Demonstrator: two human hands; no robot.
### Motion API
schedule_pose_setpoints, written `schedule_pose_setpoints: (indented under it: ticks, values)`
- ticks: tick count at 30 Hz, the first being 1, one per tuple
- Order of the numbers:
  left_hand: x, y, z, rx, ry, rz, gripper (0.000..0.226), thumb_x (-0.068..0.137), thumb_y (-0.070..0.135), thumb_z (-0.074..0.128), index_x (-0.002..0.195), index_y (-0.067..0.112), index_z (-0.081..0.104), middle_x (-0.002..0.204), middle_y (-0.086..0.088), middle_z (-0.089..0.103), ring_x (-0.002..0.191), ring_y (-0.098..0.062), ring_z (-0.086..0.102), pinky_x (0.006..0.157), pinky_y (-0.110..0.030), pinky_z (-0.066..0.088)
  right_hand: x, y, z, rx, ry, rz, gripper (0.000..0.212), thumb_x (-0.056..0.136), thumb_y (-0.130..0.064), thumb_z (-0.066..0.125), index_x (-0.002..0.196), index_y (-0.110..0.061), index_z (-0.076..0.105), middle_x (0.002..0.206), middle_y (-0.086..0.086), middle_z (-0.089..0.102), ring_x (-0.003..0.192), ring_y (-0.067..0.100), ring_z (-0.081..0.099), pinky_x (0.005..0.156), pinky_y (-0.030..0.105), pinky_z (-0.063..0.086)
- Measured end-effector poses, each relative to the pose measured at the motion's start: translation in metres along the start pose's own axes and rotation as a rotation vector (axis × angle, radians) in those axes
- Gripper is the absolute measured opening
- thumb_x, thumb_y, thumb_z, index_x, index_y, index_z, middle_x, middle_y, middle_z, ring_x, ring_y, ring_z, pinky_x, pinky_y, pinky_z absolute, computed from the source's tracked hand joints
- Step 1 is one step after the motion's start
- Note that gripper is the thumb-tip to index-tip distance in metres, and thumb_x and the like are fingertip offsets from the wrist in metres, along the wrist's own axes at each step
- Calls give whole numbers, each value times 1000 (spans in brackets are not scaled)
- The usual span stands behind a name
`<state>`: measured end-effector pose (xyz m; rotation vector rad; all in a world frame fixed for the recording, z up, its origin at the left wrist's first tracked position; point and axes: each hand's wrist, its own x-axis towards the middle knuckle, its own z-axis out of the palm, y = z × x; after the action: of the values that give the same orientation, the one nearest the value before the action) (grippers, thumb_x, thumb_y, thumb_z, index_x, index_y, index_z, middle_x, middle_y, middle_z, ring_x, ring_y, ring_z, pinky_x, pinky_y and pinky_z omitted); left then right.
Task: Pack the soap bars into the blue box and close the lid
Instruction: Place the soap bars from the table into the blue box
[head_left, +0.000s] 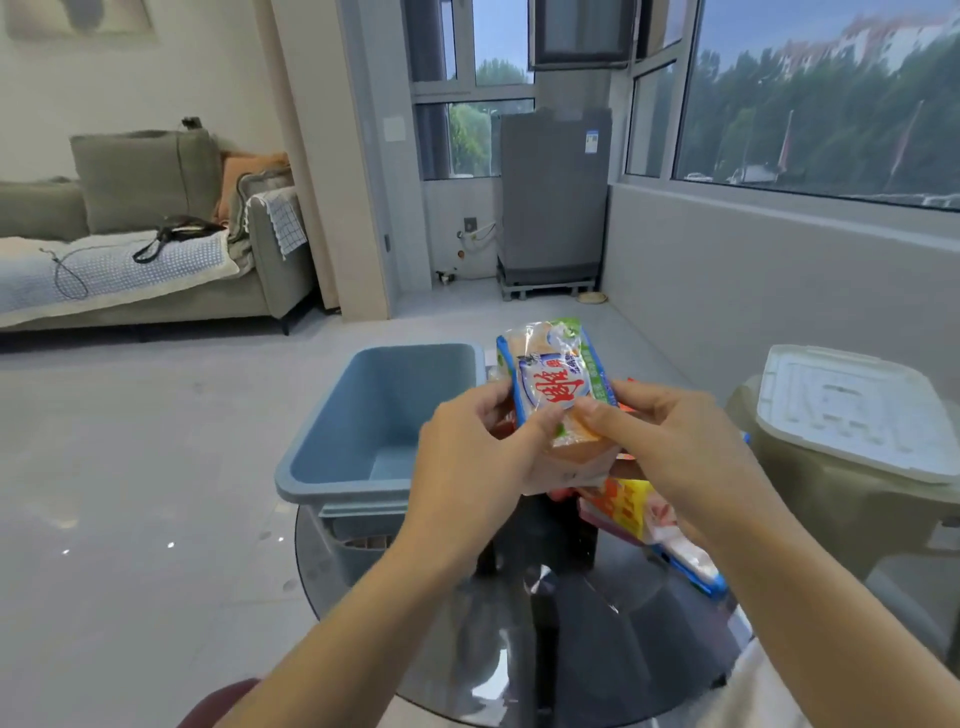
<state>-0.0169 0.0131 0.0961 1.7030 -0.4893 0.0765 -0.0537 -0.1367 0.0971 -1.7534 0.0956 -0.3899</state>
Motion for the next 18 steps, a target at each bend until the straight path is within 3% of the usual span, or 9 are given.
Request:
schedule_pose_setpoints:
  ticks: [2, 6, 8, 11, 15, 18]
  values:
    - [11, 3, -10, -12, 15, -1, 25, 81, 30, 73, 105, 27, 72, 94, 9, 77, 87, -10, 73, 80, -40, 59, 11, -6, 10, 22, -16, -21, 20, 82, -28, 66, 101, -32, 70, 88, -8, 76, 83, 10, 72, 76, 32, 58]
    - [36, -3, -32, -23, 61, -33, 19, 81, 22, 73, 90, 38, 71, 89, 10, 77, 85, -7, 73, 80, -36, 59, 37, -12, 35, 99, -76, -46, 19, 83, -22, 66, 96, -36, 69, 88, -7, 77, 81, 10, 73, 73, 30, 59]
    - [51, -10, -45, -75, 104, -87, 19, 79, 17, 75, 89, 32, 73, 91, 6, 78, 88, -14, 73, 83, -40, 58, 53, -12, 50, 133, -85, -29, 23, 83, -19, 66, 102, -32, 69, 88, -5, 77, 80, 10, 73, 73, 29, 59]
    - [71, -21, -63, -138, 139, -182, 26, 76, 16, 77, 101, 18, 75, 97, -2, 77, 92, -23, 72, 84, -41, 57, 77, -9, 75, 146, -88, -5, 30, 82, -17, 67, 112, -20, 69, 94, 0, 76, 87, 14, 72, 81, 39, 58]
    - [91, -32, -78, -201, 133, -299, 28, 79, 11, 72, 107, 14, 72, 98, -4, 76, 74, -10, 72, 62, -18, 56, 100, 4, 100, 147, -78, 35, 29, 83, -19, 67, 112, -20, 68, 94, 1, 76, 89, 16, 71, 85, 42, 57]
    - [102, -45, -85, -219, 94, -442, 33, 81, 17, 71, 113, 20, 68, 99, -4, 74, 72, -13, 66, 61, -24, 46, 108, 15, 112, 68, -72, 36, 29, 83, -23, 66, 112, -23, 68, 92, -2, 76, 87, 13, 71, 83, 41, 57]
